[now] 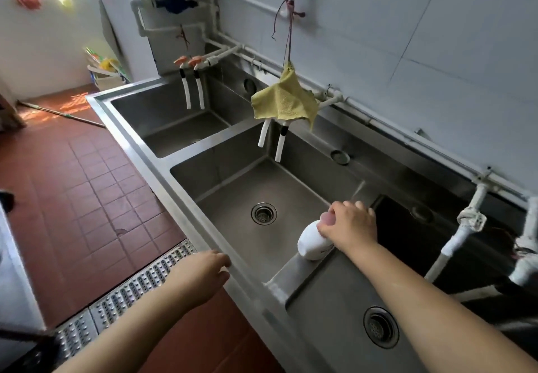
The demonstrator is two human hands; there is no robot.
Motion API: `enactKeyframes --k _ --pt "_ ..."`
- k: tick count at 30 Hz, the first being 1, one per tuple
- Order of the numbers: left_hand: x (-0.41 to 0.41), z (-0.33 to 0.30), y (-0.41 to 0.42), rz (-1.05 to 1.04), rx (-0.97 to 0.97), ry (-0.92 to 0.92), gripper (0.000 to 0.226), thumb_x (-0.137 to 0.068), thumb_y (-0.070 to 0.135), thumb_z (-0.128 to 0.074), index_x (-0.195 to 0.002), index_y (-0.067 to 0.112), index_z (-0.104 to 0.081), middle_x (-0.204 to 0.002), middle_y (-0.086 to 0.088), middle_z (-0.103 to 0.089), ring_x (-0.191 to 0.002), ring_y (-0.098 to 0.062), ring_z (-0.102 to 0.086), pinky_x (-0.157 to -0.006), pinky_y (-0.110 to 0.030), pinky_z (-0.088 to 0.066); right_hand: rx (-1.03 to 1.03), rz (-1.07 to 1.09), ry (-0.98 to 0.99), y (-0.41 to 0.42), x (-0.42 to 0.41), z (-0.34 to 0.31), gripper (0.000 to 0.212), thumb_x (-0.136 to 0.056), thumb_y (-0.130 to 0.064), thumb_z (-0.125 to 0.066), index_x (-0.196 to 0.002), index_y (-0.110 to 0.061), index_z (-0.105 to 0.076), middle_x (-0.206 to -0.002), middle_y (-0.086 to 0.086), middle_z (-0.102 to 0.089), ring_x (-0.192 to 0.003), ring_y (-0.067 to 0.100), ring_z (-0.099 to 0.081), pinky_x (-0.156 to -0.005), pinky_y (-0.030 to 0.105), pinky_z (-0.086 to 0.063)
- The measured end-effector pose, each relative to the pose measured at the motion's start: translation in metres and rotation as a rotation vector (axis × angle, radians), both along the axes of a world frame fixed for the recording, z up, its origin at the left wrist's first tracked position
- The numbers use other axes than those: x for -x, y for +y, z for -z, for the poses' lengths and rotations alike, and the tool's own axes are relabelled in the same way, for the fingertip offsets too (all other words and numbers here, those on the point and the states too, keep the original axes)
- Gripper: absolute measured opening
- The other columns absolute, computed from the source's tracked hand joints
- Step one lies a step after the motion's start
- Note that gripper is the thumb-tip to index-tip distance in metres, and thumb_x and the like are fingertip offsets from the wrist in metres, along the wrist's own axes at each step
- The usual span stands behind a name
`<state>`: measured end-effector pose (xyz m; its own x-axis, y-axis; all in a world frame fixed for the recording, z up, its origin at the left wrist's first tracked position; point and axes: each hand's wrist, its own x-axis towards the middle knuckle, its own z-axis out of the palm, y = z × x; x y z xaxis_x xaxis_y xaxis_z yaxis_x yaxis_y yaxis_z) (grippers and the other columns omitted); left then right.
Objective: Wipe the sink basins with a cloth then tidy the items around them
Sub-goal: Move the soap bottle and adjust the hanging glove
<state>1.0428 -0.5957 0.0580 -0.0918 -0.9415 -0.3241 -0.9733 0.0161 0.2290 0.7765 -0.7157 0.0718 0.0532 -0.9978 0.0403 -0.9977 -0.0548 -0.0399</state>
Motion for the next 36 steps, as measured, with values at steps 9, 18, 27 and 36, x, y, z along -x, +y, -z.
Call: enactKeyframes --k 9,18,27,36 --pt "0.024 -0.011 -0.016 0.222 0.026 0.011 0.033 -0.095 0.032 -0.042 -0.126 0.030 -0.053 -0.126 0.010 -0.056 -0.114 -0.011 -0.055 -0.091 -0.028 -0.046 0.149 0.171 -0.112 0.061 0.015 -0.002 0.022 -0.076 -0.037 -0.054 -0.083 -0.019 -0.063 -0.089 0.000 -0.067 -0.091 0.026 -0.055 -0.078 0.035 -0.035" --pt "0.106 0.007 0.011 0.563 0.007 0.081 0.026 -0.094 0.033 -0.042 -0.115 0.030 -0.058 -0.118 0.008 -0.060 -0.105 -0.015 -0.059 -0.085 -0.029 -0.049 0.128 0.464 -0.251 0.176 0.068 -0.024 0.016 -0.073 -0.039 -0.059 -0.079 -0.025 -0.056 -0.087 -0.006 -0.062 -0.090 0.020 -0.053 -0.080 0.032 -0.041" --pt "0.257 -0.003 0.091 0.894 -0.040 0.144 0.032 -0.094 0.035 -0.045 -0.124 0.034 -0.054 -0.126 0.013 -0.058 -0.109 -0.007 -0.057 -0.089 -0.026 -0.047 0.210 0.837 -0.252 0.339 0.192 -0.039 0.018 -0.073 -0.040 -0.060 -0.076 -0.022 -0.058 -0.078 -0.009 -0.059 -0.081 0.018 -0.055 -0.069 0.029 -0.043" --pt "0.435 -0.005 0.216 1.079 -0.039 0.171 0.028 -0.095 0.034 -0.048 -0.121 0.036 -0.056 -0.125 0.015 -0.058 -0.108 -0.005 -0.056 -0.087 -0.022 -0.047 0.204 1.017 -0.207 0.513 0.349 -0.049 0.021 -0.070 -0.041 -0.066 -0.076 -0.023 -0.057 -0.084 -0.006 -0.059 -0.086 0.018 -0.053 -0.073 0.030 -0.045"
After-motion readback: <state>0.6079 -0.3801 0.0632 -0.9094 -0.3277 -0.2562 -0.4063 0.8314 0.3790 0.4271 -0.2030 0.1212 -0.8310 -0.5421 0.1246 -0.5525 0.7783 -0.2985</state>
